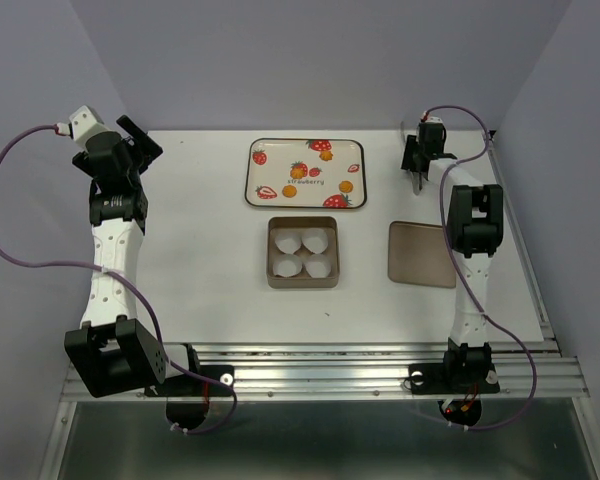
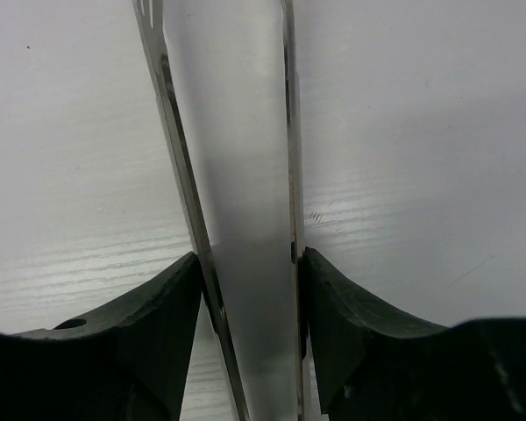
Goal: Pack the cookies
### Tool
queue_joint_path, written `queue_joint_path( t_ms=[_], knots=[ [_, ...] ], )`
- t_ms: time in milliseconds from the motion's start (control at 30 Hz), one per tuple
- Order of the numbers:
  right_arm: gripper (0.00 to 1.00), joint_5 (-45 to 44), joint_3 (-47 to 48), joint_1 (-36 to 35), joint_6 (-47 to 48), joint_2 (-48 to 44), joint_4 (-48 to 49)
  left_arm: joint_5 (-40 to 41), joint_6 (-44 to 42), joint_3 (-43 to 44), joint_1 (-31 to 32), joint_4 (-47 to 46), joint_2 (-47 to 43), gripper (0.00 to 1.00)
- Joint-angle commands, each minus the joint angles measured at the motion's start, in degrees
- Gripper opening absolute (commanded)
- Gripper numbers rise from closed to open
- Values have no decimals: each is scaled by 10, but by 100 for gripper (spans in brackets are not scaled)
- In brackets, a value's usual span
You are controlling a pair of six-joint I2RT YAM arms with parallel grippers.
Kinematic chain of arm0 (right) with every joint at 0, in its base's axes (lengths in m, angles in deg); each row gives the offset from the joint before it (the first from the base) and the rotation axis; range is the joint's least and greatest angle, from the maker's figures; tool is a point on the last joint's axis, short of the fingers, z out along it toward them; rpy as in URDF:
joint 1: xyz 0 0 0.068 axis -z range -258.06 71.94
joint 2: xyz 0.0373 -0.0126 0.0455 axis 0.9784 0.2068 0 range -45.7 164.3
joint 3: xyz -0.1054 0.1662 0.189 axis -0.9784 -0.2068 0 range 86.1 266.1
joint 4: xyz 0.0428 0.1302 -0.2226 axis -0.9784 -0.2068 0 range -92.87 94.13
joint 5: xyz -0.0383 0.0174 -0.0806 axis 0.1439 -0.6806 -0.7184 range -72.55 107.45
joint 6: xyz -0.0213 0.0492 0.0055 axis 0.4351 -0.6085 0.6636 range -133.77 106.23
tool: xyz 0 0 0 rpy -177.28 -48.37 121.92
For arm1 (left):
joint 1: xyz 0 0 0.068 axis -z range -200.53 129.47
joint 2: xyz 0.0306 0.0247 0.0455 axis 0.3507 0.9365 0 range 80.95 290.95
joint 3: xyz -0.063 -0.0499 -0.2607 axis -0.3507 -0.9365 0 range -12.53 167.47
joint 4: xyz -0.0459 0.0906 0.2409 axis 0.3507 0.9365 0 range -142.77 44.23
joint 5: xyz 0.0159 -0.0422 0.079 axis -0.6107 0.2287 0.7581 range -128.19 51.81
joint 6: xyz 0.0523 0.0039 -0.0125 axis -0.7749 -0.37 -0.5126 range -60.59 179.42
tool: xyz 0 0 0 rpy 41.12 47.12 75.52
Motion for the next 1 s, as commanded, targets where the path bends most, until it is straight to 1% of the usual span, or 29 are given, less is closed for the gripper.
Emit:
queue_joint_path(
  t_ms=[0,133,233,300,333,367,400,433,467,567,600,700,733,767,800,833,867,967],
  knots=[
    [52,11,13,1,6,-26,-5,5,2,8,0,-18,-22,99],
    [51,22,5,1,8,-79,10,-4,0,3,0,-25,-25,99],
    [50,35,-27,1,10,-137,33,-12,3,-1,0,-26,-26,99],
    [53,50,-69,1,15,-170,48,-22,4,-6,0,-32,-28,99],
    [53,55,-86,1,23,-202,65,-35,5,-9,0,-37,-27,99],
    [51,61,-118,1,29,-218,73,-39,6,-9,0,-37,-25,99],
    [50,68,-134,1,36,-234,93,-44,6,-9,0,-38,-24,99],
    [49,68,-149,1,37,-249,97,-50,5,-9,0,-38,-23,99],
    [48,86,-161,1,40,-276,99,-57,6,-8,0,-37,-22,99],
    [47,125,-212,1,47,-323,98,-68,3,-9,0,-38,-21,99],
    [47,125,-212,1,47,-334,98,-71,4,-9,0,-39,-21,99],
    [48,172,-242,1,38,-376,87,-87,3,-10,0,-40,-20,99],
    [48,200,-254,1,35,-386,82,-94,3,-11,0,-40,-20,99],
    [48,214,-262,1,35,-397,62,-97,3,-13,0,-40,-18,99],
    [48,233,-267,-14,47,-417,40,-99,4,-14,0,-40,-17,99],
    [48,234,-272,-22,51,-428,30,-99,5,-14,0,-41,-15,99],
    [48,232,-283,-38,52,-436,21,-118,6,-16,1,-43,-12,99],
    [48,231,-295,-63,52,-464,-23,-123,2,-19,12,-42,-5,99]
  ],
)
